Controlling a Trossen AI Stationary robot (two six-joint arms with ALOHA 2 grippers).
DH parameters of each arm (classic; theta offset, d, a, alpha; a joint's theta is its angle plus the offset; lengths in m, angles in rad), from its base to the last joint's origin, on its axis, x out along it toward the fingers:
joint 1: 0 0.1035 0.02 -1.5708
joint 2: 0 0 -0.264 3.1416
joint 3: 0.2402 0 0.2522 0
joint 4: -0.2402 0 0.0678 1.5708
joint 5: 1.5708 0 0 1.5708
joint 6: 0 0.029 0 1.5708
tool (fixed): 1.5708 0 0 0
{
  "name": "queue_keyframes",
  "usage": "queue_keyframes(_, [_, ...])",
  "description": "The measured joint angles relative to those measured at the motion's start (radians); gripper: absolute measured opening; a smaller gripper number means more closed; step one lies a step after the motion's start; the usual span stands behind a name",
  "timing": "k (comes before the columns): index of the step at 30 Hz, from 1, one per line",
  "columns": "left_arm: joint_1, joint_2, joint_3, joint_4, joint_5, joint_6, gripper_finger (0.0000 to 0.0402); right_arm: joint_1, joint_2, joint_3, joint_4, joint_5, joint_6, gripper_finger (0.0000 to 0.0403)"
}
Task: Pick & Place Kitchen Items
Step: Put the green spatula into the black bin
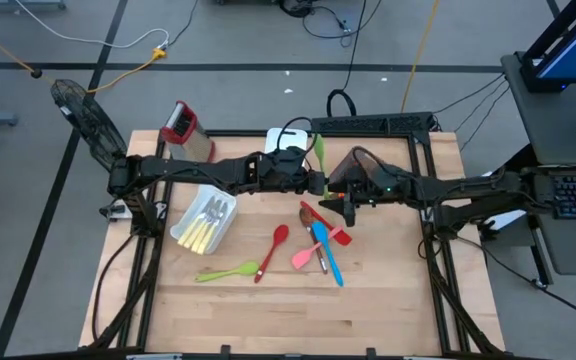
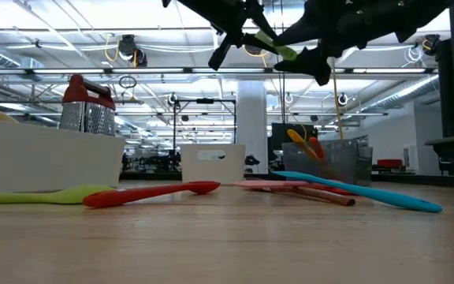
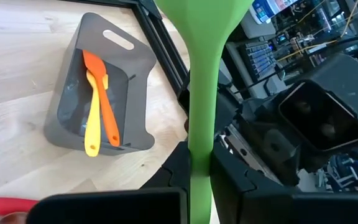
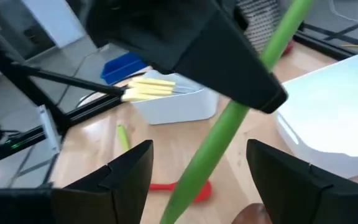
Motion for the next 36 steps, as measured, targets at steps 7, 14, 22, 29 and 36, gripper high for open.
queue_keyframes(7, [-0.003, 0.000, 0.000, -0.005, -0.002, -0.003, 0.0030, 0.006, 0.037, 0.022, 0.001, 0.067, 0.036, 0.0219])
queue_keyframes(14, [-0.005, 0.000, 0.000, -0.029, -0.026, -0.003, 0.0030, 0.007, 0.035, 0.022, -0.004, 0.113, 0.117, 0.0110])
queue_keyframes(22, [-0.005, 0.000, 0.000, -0.032, -0.023, 0.038, 0.0031, 0.006, 0.035, 0.022, -0.022, 0.117, 0.169, 0.0025])
queue_keyframes(29, [-0.005, 0.001, -0.001, -0.009, 0.032, 0.098, 0.0076, 0.007, 0.034, 0.024, -0.041, 0.113, 0.193, 0.0025])
queue_keyframes(36, [-0.006, 0.001, 0.000, -0.016, 0.056, 0.163, 0.0154, 0.004, 0.027, 0.022, -0.048, 0.116, 0.211, 0.0025])
